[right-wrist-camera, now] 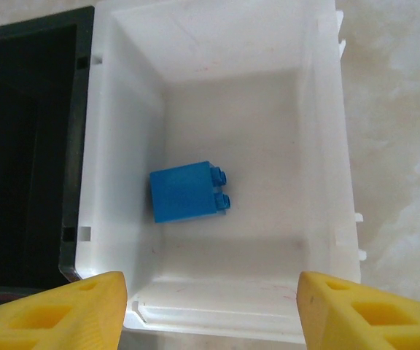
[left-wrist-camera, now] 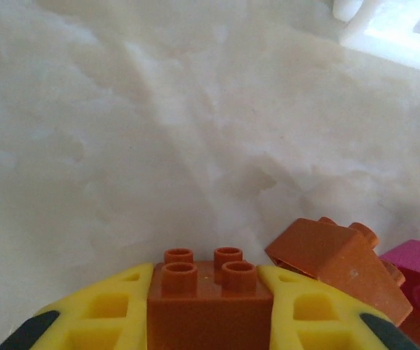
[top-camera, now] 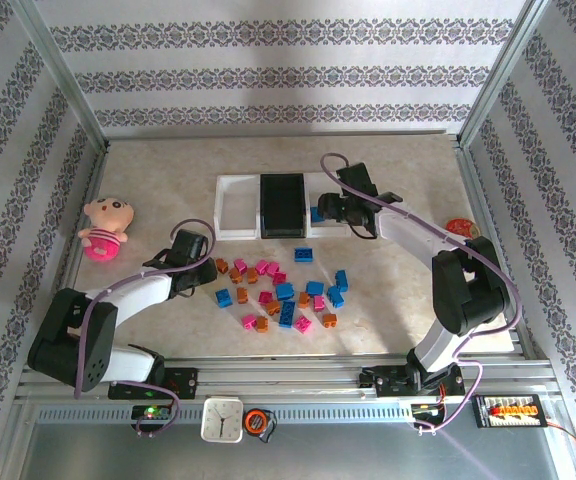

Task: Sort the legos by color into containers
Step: Pick up the lego from the middle-left of the table, then place the lego in the container.

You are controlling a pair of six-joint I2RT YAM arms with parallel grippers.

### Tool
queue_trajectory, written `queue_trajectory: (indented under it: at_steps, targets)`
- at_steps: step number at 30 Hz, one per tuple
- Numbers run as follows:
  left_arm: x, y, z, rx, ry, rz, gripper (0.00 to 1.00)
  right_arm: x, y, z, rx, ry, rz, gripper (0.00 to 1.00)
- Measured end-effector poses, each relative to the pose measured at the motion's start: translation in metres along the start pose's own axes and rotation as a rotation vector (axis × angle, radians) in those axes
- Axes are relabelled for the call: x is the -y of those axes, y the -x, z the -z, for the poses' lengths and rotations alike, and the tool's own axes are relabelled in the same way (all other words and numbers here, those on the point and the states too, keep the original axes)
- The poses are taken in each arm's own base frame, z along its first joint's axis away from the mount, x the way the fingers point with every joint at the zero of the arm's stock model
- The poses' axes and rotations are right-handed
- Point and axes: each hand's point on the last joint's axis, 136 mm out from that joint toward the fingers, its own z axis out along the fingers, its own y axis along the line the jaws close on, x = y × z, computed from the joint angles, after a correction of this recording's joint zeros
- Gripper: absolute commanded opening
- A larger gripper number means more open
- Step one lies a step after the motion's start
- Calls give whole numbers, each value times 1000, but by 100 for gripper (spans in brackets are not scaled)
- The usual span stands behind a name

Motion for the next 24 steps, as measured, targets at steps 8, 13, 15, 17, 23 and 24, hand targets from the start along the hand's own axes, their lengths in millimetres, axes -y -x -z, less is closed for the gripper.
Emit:
queue_trajectory:
  at_steps: [8, 13, 15, 17, 23, 24]
  targets:
    - [35, 37, 50, 113, -110, -16, 22, 5, -13, 16, 10, 19, -13, 63]
    - [90, 95, 74, 201, -209, -47, 22, 10, -29, 20, 2, 31, -31, 63]
    - [104, 112, 65, 201, -209, -53, 22, 14, -38, 19, -13, 25, -36, 63]
    - [113, 121, 50, 188, -196, -63, 22, 19, -48, 21, -25, 22, -41, 63]
    - [128, 140, -7, 131, -128, -87, 29, 27, -65, 38, -23, 28, -46, 65]
    - [130, 143, -14, 127, -120, -91, 34, 27, -66, 42, -17, 33, -47, 66]
